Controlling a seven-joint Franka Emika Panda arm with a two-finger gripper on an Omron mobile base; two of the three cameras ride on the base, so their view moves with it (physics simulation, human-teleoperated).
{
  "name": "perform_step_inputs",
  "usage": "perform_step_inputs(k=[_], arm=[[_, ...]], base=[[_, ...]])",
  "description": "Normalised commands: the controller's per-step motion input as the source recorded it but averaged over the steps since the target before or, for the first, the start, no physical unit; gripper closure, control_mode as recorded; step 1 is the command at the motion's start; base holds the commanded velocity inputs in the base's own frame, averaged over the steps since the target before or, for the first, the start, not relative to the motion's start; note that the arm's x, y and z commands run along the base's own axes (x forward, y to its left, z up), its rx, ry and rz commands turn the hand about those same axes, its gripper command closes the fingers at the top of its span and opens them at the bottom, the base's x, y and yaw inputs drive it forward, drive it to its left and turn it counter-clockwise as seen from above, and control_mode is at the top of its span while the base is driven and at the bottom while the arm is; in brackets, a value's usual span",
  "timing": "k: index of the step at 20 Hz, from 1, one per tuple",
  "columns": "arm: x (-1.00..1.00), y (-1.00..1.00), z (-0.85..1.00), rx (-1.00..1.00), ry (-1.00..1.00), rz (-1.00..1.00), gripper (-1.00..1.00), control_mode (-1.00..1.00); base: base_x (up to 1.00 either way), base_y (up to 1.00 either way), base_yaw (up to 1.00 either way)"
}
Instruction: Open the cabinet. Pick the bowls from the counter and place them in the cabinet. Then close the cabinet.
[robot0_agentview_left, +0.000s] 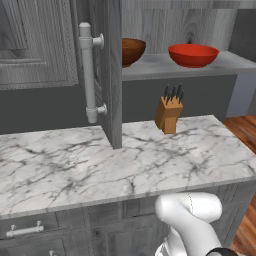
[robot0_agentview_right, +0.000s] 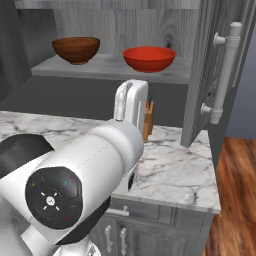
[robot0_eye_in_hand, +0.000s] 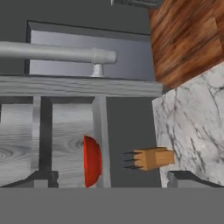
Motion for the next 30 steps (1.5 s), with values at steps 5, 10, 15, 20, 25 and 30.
perform_step_inputs(k=[5,10,15,20,25,30], arm=[[-0.6,-0.29,-0.4,0.06,-0.16,0.0,-1.0,-1.0],[-0.45,-0.33,-0.22,0.08,-0.08,0.0,-1.0,-1.0],[-0.06,-0.44,-0.07,0.11,-0.01,0.07,-1.0,-1.0],[0.0,-0.58,-0.03,0.14,0.0,0.14,-1.0,-1.0],[0.0,-0.5,0.0,0.14,0.0,0.19,-1.0,-1.0],[0.24,-0.35,-0.24,0.07,-0.11,0.21,-1.0,-1.0]], base=[[0.0,0.0,0.0],[0.0,0.0,0.0],[0.0,0.0,0.0],[0.0,0.0,0.0],[0.0,0.0,0.0],[0.0,0.0,0.0]])
